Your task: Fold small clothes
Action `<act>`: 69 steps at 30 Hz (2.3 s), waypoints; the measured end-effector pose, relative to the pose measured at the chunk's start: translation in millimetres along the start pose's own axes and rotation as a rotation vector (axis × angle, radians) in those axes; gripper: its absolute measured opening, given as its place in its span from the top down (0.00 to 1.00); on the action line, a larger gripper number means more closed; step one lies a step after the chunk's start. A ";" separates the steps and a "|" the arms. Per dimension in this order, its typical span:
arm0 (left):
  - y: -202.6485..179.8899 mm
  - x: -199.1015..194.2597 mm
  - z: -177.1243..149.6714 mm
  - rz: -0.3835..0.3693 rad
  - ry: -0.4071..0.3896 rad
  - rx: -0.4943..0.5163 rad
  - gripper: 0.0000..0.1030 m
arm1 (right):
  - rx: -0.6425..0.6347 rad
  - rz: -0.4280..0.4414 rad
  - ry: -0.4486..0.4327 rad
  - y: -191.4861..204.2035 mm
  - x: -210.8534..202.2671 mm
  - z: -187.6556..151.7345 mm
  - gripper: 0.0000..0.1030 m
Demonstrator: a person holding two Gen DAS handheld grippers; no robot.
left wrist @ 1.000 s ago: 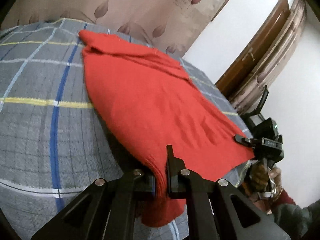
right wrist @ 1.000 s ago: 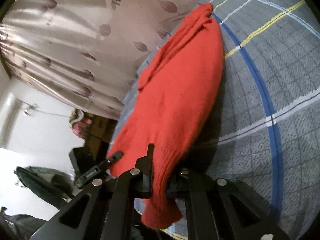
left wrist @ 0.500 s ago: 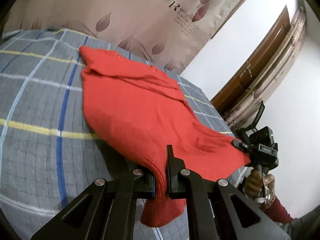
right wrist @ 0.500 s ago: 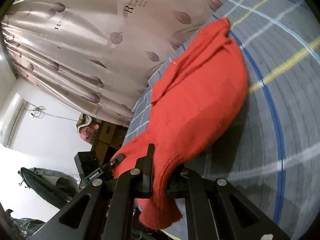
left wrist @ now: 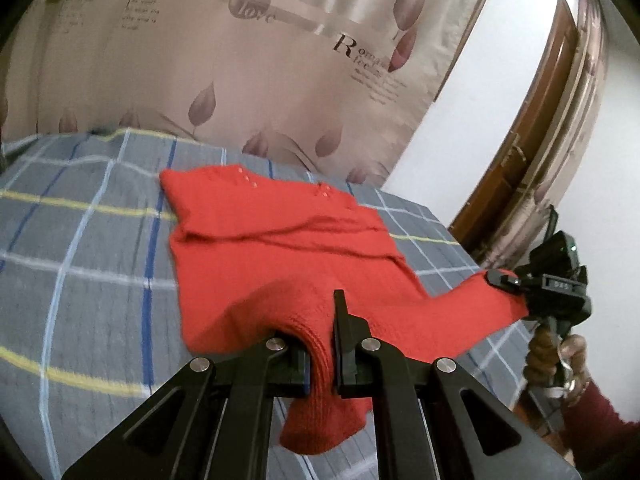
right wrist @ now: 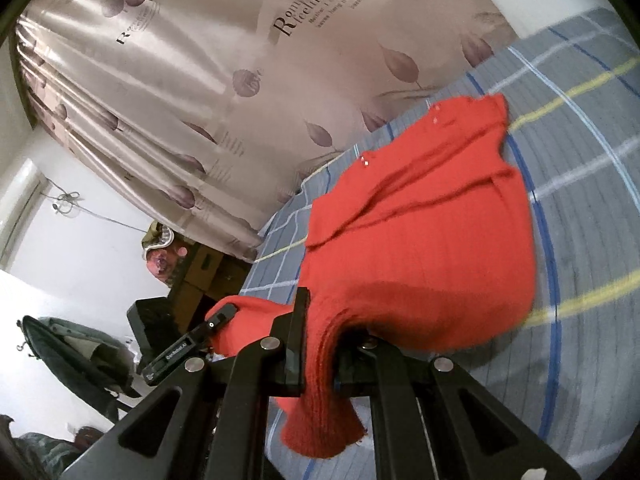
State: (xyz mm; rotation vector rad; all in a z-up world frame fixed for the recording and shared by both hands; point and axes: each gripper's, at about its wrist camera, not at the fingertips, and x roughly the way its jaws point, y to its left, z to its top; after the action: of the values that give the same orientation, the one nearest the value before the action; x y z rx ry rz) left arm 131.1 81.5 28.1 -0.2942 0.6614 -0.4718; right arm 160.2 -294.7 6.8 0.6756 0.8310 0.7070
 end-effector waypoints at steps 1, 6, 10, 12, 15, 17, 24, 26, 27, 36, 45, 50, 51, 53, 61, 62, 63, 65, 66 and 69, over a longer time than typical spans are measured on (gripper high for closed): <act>1.0 2.8 4.3 0.010 -0.005 0.003 0.92 | -0.006 -0.005 0.000 0.6 2.0 5.1 0.93; 4.8 21.4 25.7 0.061 -0.029 0.027 0.92 | -0.045 -0.044 0.002 1.6 14.5 33.1 0.93; 6.6 36.1 38.0 0.094 -0.039 0.055 0.92 | -0.056 -0.057 -0.004 -2.4 23.7 52.6 0.93; 8.3 44.5 44.1 0.108 -0.040 0.059 0.92 | -0.058 -0.064 -0.005 -6.1 28.1 58.7 0.93; 12.6 55.9 52.1 0.120 -0.037 0.058 0.92 | -0.043 -0.071 -0.005 -15.4 36.3 68.9 0.93; 16.2 62.6 56.0 0.125 -0.033 0.048 0.92 | -0.034 -0.074 -0.004 -21.0 41.2 76.0 0.93; 31.1 86.3 69.1 0.146 -0.021 0.024 0.92 | -0.015 -0.088 0.010 -36.9 62.7 96.9 0.93; 35.6 92.8 72.0 0.153 -0.018 0.016 0.92 | -0.006 -0.091 0.013 -43.0 68.8 102.2 0.93; 37.4 95.9 73.5 0.156 -0.016 0.013 0.92 | -0.002 -0.091 0.013 -45.6 70.8 103.9 0.93; 56.7 126.2 85.9 0.181 0.003 -0.019 0.92 | 0.039 -0.098 0.017 -69.5 89.0 122.7 0.93; 69.9 151.2 91.7 0.208 0.023 -0.043 0.92 | 0.079 -0.110 0.030 -90.2 111.5 139.1 0.93; 75.3 164.4 93.6 0.222 0.039 -0.040 0.92 | 0.104 -0.114 0.031 -102.2 120.8 143.9 0.93; 76.7 166.5 94.3 0.223 0.041 -0.041 0.92 | 0.109 -0.114 0.032 -105.0 122.1 144.7 0.93; 79.7 170.9 95.4 0.226 0.045 -0.046 0.92 | 0.118 -0.112 0.033 -109.1 125.6 146.3 0.93; 89.6 187.4 100.3 0.233 0.065 -0.068 0.92 | 0.145 -0.106 0.034 -123.8 132.5 148.7 0.92; 90.5 189.0 100.7 0.235 0.068 -0.069 0.92 | 0.146 -0.106 0.034 -125.5 133.2 149.0 0.92; 91.7 191.2 101.1 0.237 0.072 -0.070 0.92 | 0.149 -0.103 0.034 -127.4 133.9 149.5 0.92; 93.7 194.2 101.9 0.238 0.076 -0.074 0.92 | 0.160 -0.093 0.030 -130.6 134.5 150.6 0.92; 95.0 196.0 102.7 0.234 0.077 -0.078 0.92 | 0.165 -0.086 0.027 -132.6 134.5 151.0 0.92; 99.6 199.5 104.4 0.223 0.081 -0.106 0.91 | 0.176 -0.073 0.020 -136.1 136.5 152.9 0.91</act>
State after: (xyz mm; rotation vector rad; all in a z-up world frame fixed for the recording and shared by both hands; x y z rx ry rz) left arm 368.5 77.3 -36.7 -0.2981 0.7898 -0.2368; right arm 391.4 -306.9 -76.4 0.7933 0.9389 0.5795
